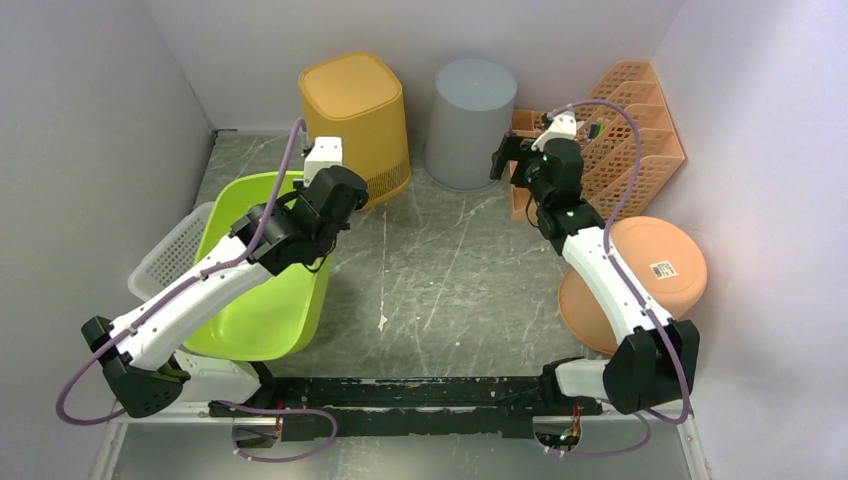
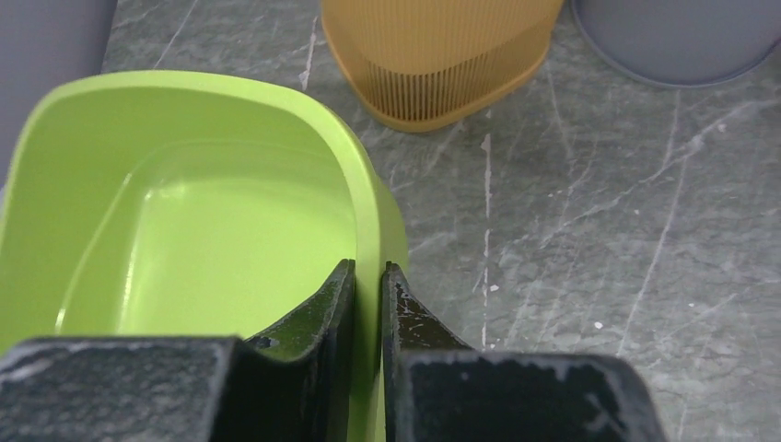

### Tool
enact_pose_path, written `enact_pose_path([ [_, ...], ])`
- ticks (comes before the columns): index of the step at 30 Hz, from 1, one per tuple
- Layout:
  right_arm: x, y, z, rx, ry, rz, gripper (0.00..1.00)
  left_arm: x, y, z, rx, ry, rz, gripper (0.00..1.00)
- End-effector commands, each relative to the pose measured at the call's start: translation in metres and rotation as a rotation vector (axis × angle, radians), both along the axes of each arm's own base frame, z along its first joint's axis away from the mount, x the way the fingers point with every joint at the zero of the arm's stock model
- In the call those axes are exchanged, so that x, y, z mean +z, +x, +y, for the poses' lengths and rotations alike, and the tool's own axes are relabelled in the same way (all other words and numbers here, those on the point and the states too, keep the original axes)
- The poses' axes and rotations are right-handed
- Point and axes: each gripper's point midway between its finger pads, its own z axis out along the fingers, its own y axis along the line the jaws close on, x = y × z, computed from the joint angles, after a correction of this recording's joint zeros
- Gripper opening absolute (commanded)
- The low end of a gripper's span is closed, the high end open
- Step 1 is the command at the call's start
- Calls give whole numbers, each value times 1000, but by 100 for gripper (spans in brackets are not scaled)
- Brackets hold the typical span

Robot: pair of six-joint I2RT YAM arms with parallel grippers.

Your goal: Turn the large container upside down

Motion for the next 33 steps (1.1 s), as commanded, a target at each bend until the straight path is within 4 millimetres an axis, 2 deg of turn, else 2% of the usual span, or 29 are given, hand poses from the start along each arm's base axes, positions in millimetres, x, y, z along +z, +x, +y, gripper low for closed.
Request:
enact_pose_path([
  [1, 26, -2, -13, -48, 47, -64, 100, 40, -2, -5, 0, 4, -86, 7],
  [6, 26, 5, -25, -59, 90, -57, 100, 80, -6, -38, -109, -28, -155, 7],
  [11, 27, 7, -39, -104, 93, -67, 100, 103, -13, -80, -237, -109, -221, 7],
  [14, 27, 7, -52, -136, 102, -73, 100, 110, -16, -107, -347, -203, -266, 7],
  [22, 24, 7, -82, -200, 120, -79, 100, 102, -25, -190, -652, -335, -313, 7],
  [24, 24, 6, -86, -206, 126, -83, 100, 105, -29, -207, -711, -381, -331, 7],
  [27, 21, 7, -91, -212, 129, -76, 100, 108, -32, -223, -751, -366, -332, 6],
  [33, 15, 9, -97, -227, 132, -67, 100, 139, -50, -245, -855, -460, -389, 7],
])
